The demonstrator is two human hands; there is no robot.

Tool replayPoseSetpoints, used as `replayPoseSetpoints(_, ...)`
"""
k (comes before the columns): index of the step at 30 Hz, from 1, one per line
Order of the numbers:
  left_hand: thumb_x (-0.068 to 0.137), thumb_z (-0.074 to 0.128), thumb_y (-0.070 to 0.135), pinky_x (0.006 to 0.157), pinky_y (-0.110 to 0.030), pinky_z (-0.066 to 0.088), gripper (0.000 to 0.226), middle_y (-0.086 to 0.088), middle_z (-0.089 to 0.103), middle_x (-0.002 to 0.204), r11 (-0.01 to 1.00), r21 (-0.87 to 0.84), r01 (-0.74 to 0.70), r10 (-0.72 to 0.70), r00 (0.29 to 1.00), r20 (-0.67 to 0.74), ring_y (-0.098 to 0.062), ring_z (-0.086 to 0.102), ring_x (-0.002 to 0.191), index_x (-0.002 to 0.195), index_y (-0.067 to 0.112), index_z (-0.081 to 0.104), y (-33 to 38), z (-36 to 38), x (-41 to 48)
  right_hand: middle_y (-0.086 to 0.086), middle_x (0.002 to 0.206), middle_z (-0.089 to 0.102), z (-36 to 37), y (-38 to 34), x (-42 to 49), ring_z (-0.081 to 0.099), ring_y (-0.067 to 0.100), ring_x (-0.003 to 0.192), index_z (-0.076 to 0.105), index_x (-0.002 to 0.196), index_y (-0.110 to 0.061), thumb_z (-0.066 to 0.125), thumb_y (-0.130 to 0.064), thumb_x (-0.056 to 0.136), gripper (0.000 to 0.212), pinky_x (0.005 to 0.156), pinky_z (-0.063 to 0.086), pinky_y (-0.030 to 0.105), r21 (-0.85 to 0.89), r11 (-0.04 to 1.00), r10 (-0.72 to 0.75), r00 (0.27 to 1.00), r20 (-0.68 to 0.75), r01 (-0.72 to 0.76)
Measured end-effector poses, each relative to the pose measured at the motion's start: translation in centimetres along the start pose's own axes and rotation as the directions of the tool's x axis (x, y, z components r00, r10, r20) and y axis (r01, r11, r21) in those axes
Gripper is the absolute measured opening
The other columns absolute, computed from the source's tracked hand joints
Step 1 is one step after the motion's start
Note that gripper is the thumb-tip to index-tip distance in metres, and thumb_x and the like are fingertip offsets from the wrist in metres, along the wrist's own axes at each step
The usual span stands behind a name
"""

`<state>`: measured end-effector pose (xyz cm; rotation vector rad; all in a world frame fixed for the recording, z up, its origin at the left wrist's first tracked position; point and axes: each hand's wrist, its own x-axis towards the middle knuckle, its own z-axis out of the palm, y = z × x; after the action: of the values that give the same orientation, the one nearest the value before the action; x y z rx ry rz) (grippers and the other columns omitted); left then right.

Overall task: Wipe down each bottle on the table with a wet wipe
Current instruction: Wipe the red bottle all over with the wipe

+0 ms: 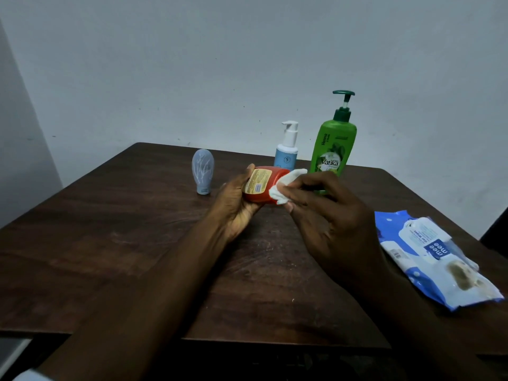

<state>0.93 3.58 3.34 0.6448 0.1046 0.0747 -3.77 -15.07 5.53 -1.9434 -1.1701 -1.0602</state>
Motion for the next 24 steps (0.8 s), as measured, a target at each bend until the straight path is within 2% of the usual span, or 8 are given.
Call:
replayPoseSetpoints(2, 0.085, 0.07, 0.019, 0.079, -0.048, 0.063, 0.056, -0.029, 0.056, 0.135, 1.0, 0.0, 0.01, -0.01, 1.0, -0.004, -0.039, 0.061, 0.121, 0.133, 0.001, 0.048, 0.0, -0.1, 0.0, 0.014, 0.113, 0.065, -0.1, 0.2, -0.4, 0.063, 0.022, 0.106, 0.072, 0.115, -0.002, 0.072, -0.002, 0.085, 0.03, 0.097, 0.051, 0.03, 0.003, 1.0, -0.029, 0.999, 0.026, 0.029)
replayPoseSetpoints(6, 0.079, 0.073, 0.019, 0.082, -0.05, 0.062, 0.063, -0.025, 0.06, 0.128, 0.999, 0.036, -0.005, 0.005, 1.0, -0.02, -0.036, 0.065, 0.115, 0.133, 0.0, 0.048, 0.0, 0.0, -0.2, 0.01, 0.108, 0.067, -1.1, 0.8, -1.2, 0.06, 0.008, 0.103, 0.074, 0.108, -0.004, 0.073, -0.002, 0.081, 0.026, 0.097, 0.044, 0.013, 0.019, 1.0, 0.025, 0.999, 0.029, -0.025)
replayPoseSetpoints(9, 0.087, 0.07, 0.015, 0.068, -0.044, 0.064, 0.052, -0.016, 0.065, 0.109, 0.994, 0.096, -0.054, 0.059, 0.997, -0.046, -0.027, 0.07, 0.096, 0.133, 0.004, 0.049, 0.0, 0.1, -0.2, 0.0, 0.104, 0.069, -1.8, 1.4, -1.7, 0.063, 0.002, 0.098, 0.075, 0.104, -0.015, 0.076, -0.003, 0.084, 0.024, 0.087, 0.046, 0.009, 0.094, 0.967, 0.24, 0.971, -0.01, -0.238)
replayPoseSetpoints(12, 0.091, 0.068, 0.013, 0.063, -0.041, 0.062, 0.059, -0.01, 0.065, 0.107, 0.977, 0.186, -0.105, 0.121, 0.99, -0.077, -0.023, 0.07, 0.092, 0.143, 0.018, 0.04, -0.2, 0.3, 0.1, -0.001, 0.104, 0.071, -2.3, 1.5, -1.5, 0.064, -0.002, 0.097, 0.074, 0.108, -0.015, 0.073, -0.004, 0.086, 0.025, 0.079, 0.044, 0.003, 0.205, 0.89, 0.431, 0.898, -0.089, -0.407)
replayPoseSetpoints(14, 0.091, 0.07, 0.014, 0.062, -0.037, 0.061, 0.061, -0.006, 0.064, 0.107, 0.946, 0.284, -0.158, 0.186, 0.98, -0.074, -0.02, 0.069, 0.09, 0.141, 0.026, 0.039, -0.3, 0.3, 0.2, -0.003, 0.106, 0.069, -2.3, 1.5, -1.4, 0.063, -0.004, 0.1, 0.073, 0.113, -0.015, 0.073, -0.006, 0.086, 0.028, 0.078, 0.044, 0.002, 0.184, 0.887, 0.44, 0.896, -0.063, -0.423)
replayPoseSetpoints(16, 0.089, 0.071, 0.014, 0.066, -0.037, 0.061, 0.06, -0.003, 0.063, 0.111, 0.912, 0.349, -0.216, 0.246, 0.968, -0.043, -0.018, 0.069, 0.09, 0.138, 0.029, 0.041, -0.5, 0.4, 0.2, -0.006, 0.11, 0.067, -1.7, 1.9, -1.5, 0.062, -0.002, 0.103, 0.073, 0.115, -0.02, 0.074, -0.012, 0.086, 0.03, 0.082, 0.049, 0.007, 0.145, 0.899, 0.41, 0.911, 0.055, -0.413)
replayPoseSetpoints(20, 0.092, 0.069, 0.015, 0.064, -0.037, 0.061, 0.052, -0.001, 0.062, 0.12, 0.866, 0.414, -0.28, 0.307, 0.952, 0.0, -0.018, 0.068, 0.095, 0.137, 0.03, 0.046, -0.5, 0.4, 0.0, -0.006, 0.113, 0.066, 0.2, 2.8, -2.8, 0.061, 0.002, 0.107, 0.076, 0.113, -0.02, 0.077, -0.014, 0.086, 0.028, 0.092, 0.047, 0.011, 0.038, 0.952, 0.289, 0.934, 0.208, -0.304)
replayPoseSetpoints(24, 0.105, 0.042, 0.04, 0.075, -0.043, 0.059, 0.026, -0.001, 0.065, 0.114, 0.841, 0.466, -0.275, 0.287, 0.957, 0.045, -0.021, 0.067, 0.101, 0.128, 0.032, 0.053, -0.2, 0.8, -0.6, -0.005, 0.112, 0.065, 1.2, 3.5, -3.5, 0.061, 0.002, 0.107, 0.076, 0.112, -0.018, 0.076, -0.014, 0.086, 0.026, 0.091, 0.052, 0.019, 0.063, 0.943, 0.309, 0.928, 0.209, -0.328)
